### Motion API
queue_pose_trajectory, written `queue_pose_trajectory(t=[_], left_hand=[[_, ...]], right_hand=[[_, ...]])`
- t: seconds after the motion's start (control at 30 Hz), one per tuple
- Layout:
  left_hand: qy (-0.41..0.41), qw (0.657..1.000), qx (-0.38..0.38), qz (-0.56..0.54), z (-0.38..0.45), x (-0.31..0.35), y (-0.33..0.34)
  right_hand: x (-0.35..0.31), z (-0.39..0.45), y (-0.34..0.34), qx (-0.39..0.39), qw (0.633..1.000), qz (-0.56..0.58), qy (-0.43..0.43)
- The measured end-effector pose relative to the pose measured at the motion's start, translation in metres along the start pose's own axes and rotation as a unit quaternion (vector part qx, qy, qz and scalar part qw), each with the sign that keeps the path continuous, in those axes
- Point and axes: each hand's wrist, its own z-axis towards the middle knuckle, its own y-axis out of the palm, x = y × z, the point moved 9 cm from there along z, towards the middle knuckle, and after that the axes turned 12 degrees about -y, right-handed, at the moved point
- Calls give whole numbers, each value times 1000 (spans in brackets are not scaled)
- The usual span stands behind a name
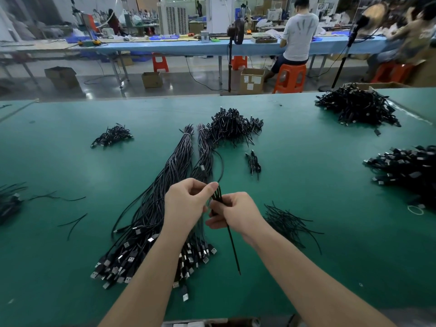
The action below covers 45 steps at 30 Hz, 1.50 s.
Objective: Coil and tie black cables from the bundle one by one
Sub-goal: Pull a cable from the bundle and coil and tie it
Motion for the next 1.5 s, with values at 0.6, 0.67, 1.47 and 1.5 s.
queue_pose_trajectory(t=[0.6,0.67,1.47,1.5], left_hand=[[-80,980,-181,17,15,-32,34],[-90,977,-191,10,15,-37,38],[109,952,-135,251,-10,13,115],[112,944,-164,262,-11,12,134]], right_hand=[[26,-12,16,-115,984,117,75],[31,-14,16,-111,982,129,83],[111,-5,-25,83,960,-257,-69],[115,-6,-26,74,963,-253,-48]])
